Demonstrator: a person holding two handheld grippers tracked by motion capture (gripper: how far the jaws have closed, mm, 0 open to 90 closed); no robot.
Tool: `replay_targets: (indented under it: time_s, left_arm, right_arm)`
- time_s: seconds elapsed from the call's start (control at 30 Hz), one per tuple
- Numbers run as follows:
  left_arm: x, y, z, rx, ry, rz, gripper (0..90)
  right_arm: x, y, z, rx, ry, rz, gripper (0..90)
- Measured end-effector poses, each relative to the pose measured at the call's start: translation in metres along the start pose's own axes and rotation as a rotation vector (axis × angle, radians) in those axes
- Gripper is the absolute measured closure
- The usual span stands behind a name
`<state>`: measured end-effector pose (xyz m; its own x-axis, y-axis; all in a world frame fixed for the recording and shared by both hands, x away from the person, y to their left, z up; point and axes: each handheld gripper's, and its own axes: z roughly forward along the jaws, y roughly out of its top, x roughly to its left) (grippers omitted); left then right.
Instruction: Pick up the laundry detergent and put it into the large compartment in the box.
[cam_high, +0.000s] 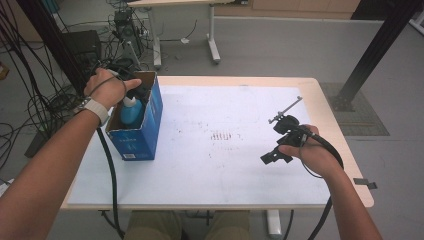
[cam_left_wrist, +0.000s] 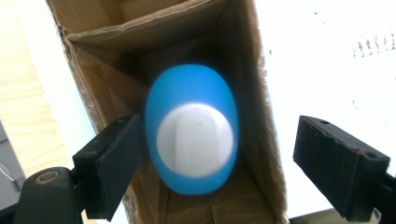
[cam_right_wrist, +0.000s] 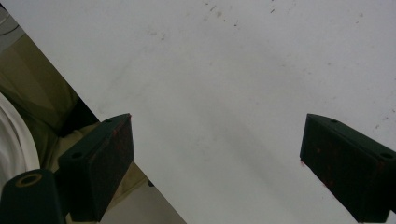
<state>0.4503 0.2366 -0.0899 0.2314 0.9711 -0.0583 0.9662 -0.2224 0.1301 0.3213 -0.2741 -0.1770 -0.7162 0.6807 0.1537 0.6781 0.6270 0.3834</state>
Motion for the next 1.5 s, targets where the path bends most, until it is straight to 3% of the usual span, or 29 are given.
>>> replay_targets:
  time_s: [0.13, 0.3, 0.57, 0.63, 0.87, 0.97, 1.17, 1.4, 1.5]
  left_arm:
    - [-0.009, 0.001, -0.012, -0.004, 0.026, 0.019, 14.2]
    - [-0.017, 0.000, -0.030, -0.030, 0.029, 0.034, 12.1]
    - [-0.030, -0.005, -0.068, -0.092, 0.014, 0.123, 12.6]
    - [-0.036, -0.005, -0.076, -0.093, 0.025, 0.159, 12.8]
    - [-0.039, -0.006, -0.099, -0.129, -0.043, 0.275, 12.5]
    - [-0.048, -0.004, -0.104, -0.120, -0.047, 0.354, 11.7]
    - [-0.067, -0.003, -0.105, -0.126, -0.061, 0.473, 10.9]
    - [-0.090, 0.005, -0.096, -0.084, -0.085, 0.603, 10.8]
    - [-0.097, 0.007, -0.093, -0.078, -0.093, 0.629, 10.8]
  right_arm:
    - [0.000, -0.002, -0.002, -0.007, -0.004, 0.008, 9.7]
    - [0.001, -0.003, -0.003, -0.013, -0.005, 0.003, 9.7]
    - [0.003, -0.005, -0.008, -0.018, -0.014, 0.014, 9.7]
    - [0.004, -0.006, -0.009, -0.019, -0.016, 0.017, 9.7]
    - [0.007, -0.007, -0.015, -0.021, -0.026, 0.026, 9.5]
    - [0.009, -0.007, -0.016, -0.024, -0.028, 0.027, 9.6]
    - [0.012, -0.009, -0.021, -0.030, -0.040, 0.035, 9.5]
    - [0.014, -0.015, -0.025, -0.037, -0.050, 0.055, 8.9]
    - [0.015, -0.018, -0.026, -0.038, -0.055, 0.061, 8.9]
